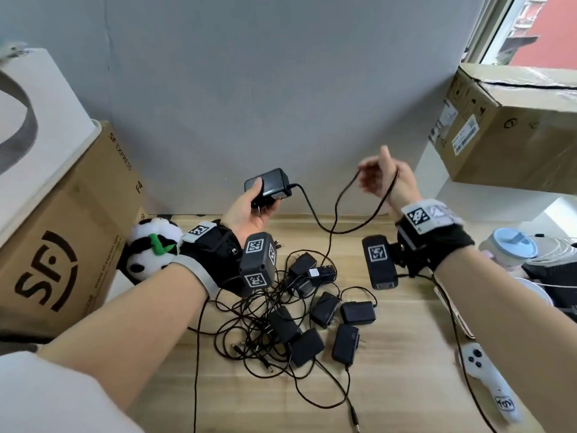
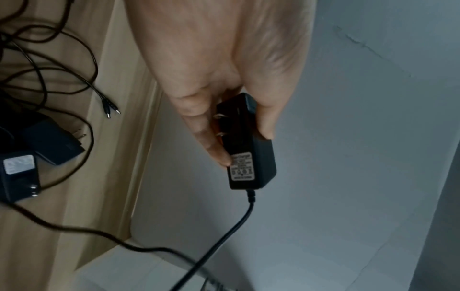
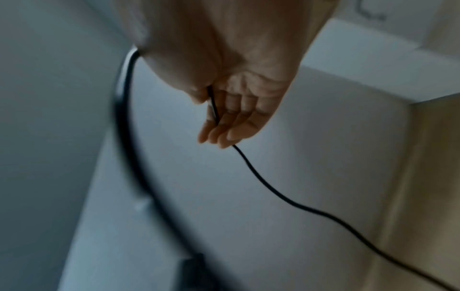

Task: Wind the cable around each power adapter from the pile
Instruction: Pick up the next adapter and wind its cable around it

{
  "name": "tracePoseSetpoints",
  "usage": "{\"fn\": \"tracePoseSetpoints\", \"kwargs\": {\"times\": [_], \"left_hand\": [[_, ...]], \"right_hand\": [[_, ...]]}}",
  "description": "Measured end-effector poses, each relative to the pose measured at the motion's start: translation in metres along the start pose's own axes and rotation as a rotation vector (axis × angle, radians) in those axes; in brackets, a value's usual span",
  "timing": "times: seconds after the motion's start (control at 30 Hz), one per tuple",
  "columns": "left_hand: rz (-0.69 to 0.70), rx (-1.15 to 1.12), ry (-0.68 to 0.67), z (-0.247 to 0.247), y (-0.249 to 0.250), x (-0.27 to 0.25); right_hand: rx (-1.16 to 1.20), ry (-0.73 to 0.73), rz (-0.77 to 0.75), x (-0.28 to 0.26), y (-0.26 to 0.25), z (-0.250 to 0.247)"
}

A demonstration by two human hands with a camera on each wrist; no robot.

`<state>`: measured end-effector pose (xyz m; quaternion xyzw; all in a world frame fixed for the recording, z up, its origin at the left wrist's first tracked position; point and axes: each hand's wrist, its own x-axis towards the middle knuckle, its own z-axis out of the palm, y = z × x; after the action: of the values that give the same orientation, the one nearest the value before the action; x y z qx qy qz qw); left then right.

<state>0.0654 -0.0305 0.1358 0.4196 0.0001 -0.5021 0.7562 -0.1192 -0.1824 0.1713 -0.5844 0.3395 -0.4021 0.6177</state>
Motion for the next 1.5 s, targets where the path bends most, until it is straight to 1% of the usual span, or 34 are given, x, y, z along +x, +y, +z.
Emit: {"fn": "tracePoseSetpoints", "kwargs": {"times": [0.1, 0.17, 0.27, 0.37, 0.43, 0.53, 0.63, 0.7, 0.77, 0.83, 0.9, 0.93, 1.0, 1.03, 1.07, 1.1, 1.17, 1.2, 1.23, 1.3, 1.37, 1.5], "left_hand": [[-0.017, 0.041, 0.024, -0.007, -0.006, 0.003], [-0.019, 0.036, 0.043, -0.011, -0.007, 0.006], [-0.023, 0.035, 0.048, -0.017, -0.005, 0.009], [-0.020, 0.097, 0.020, -0.020, -0.004, 0.008], [0.003, 0.164, -0.043, -0.022, -0.006, 0.007], [0.022, 0.276, -0.155, -0.012, -0.020, -0.003], [-0.042, 0.349, -0.259, 0.003, -0.045, -0.013], [-0.102, 0.452, -0.320, 0.008, -0.063, -0.015], [-0.141, 0.550, -0.335, 0.009, -0.074, -0.015], [-0.133, 0.601, -0.356, 0.005, -0.080, -0.011], [-0.103, 0.573, -0.343, 0.001, -0.074, -0.006], [-0.080, 0.545, -0.319, 0.001, -0.069, -0.003], [-0.025, 0.466, -0.260, 0.010, -0.052, 0.000], [0.000, 0.408, -0.239, 0.019, -0.042, 0.000], [0.025, 0.347, -0.227, 0.030, -0.031, 0.000], [0.051, 0.297, -0.230, 0.043, -0.020, -0.002], [0.101, 0.237, -0.280, 0.069, 0.000, -0.008], [0.127, 0.226, -0.309, 0.078, 0.009, -0.011], [0.150, 0.226, -0.327, 0.085, 0.015, -0.014], [0.168, 0.250, -0.364, 0.089, 0.021, -0.017], [0.169, 0.304, -0.391, 0.083, 0.017, -0.019], [0.152, 0.481, -0.307, 0.054, 0.001, -0.019]], "right_hand": [[0.148, -0.047, -0.207, -0.007, -0.047, 0.013], [0.176, -0.092, -0.315, -0.012, -0.070, 0.016], [0.132, -0.161, -0.458, -0.019, -0.090, 0.018], [0.003, -0.176, -0.591, -0.024, -0.098, 0.019], [0.019, -0.190, -0.609, -0.025, -0.103, 0.020], [0.161, -0.257, -0.572, -0.026, -0.109, 0.026], [0.164, -0.271, -0.558, -0.025, -0.111, 0.035], [0.176, -0.267, -0.558, -0.024, -0.110, 0.037], [0.214, -0.247, -0.577, -0.020, -0.111, 0.032], [0.241, -0.202, -0.597, -0.017, -0.114, 0.019], [0.188, -0.120, -0.572, -0.014, -0.112, 0.003], [0.104, -0.066, -0.539, -0.014, -0.107, -0.004], [-0.145, 0.019, -0.412, -0.012, -0.089, -0.015], [-0.284, 0.029, -0.320, -0.011, -0.076, -0.019], [-0.416, 0.003, -0.217, -0.011, -0.063, -0.022], [-0.546, -0.059, -0.109, -0.011, -0.050, -0.023], [-0.771, -0.238, 0.108, -0.013, -0.026, -0.025], [-0.843, -0.312, 0.198, -0.015, -0.016, -0.024], [-0.891, -0.369, 0.253, -0.017, -0.006, -0.023], [-0.947, -0.438, 0.291, -0.020, 0.009, -0.020], [-0.935, -0.453, 0.279, -0.025, 0.017, -0.018], [-0.723, -0.517, 0.178, -0.032, 0.020, -0.014]]}}
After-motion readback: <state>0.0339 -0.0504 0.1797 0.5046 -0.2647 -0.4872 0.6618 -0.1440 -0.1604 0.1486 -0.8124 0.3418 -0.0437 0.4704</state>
